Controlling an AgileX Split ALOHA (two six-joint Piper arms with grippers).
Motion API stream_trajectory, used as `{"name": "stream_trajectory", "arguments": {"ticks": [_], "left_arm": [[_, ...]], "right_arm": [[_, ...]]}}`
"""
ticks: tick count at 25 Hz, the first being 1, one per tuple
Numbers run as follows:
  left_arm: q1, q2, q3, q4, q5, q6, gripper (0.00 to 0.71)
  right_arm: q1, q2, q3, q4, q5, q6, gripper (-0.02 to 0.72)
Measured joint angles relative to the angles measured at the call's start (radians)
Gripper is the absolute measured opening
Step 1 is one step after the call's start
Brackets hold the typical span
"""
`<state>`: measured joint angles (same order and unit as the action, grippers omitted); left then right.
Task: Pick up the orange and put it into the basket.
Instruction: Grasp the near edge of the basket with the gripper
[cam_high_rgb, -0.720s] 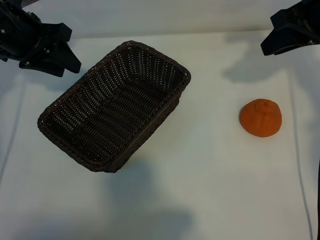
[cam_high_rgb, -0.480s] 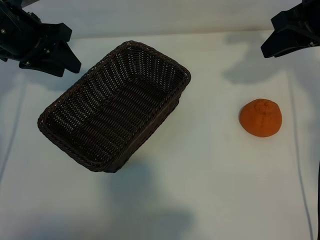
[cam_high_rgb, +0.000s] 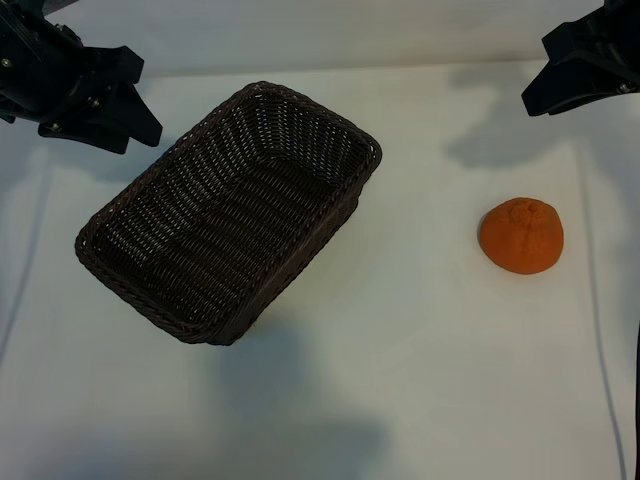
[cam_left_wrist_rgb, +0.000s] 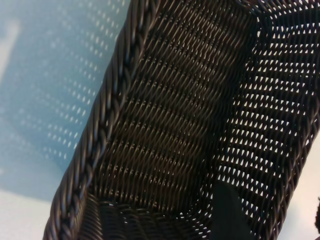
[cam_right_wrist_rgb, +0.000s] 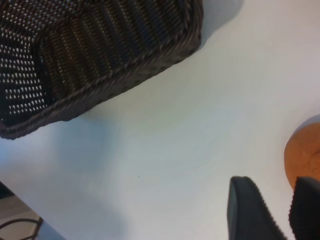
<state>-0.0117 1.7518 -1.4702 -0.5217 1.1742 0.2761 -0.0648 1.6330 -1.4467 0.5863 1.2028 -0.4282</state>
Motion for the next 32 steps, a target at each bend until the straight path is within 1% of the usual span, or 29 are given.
{"name": "stream_trajectory", "arguments": {"ticks": [12, 19, 26, 32], "left_arm": [[0.0, 0.0, 0.0, 0.0, -0.012, 0.003, 0.458], [0.0, 0.0, 0.0, -0.001, -0.089, 0.003, 0.458], [0.0, 0.0, 0.0, -0.001, -0.092, 0.003, 0.458], [0.0, 0.0, 0.0, -0.001, -0.086, -0.004, 0.43]], "right_arm": [[0.0, 0.0, 0.0, 0.0, 0.011, 0.0, 0.247], [0.0, 0.0, 0.0, 0.0, 0.013, 0.0, 0.247], [0.0, 0.0, 0.0, 0.0, 0.013, 0.0, 0.247], [0.0, 0.0, 0.0, 0.0, 0.013, 0.0, 0.247]]}}
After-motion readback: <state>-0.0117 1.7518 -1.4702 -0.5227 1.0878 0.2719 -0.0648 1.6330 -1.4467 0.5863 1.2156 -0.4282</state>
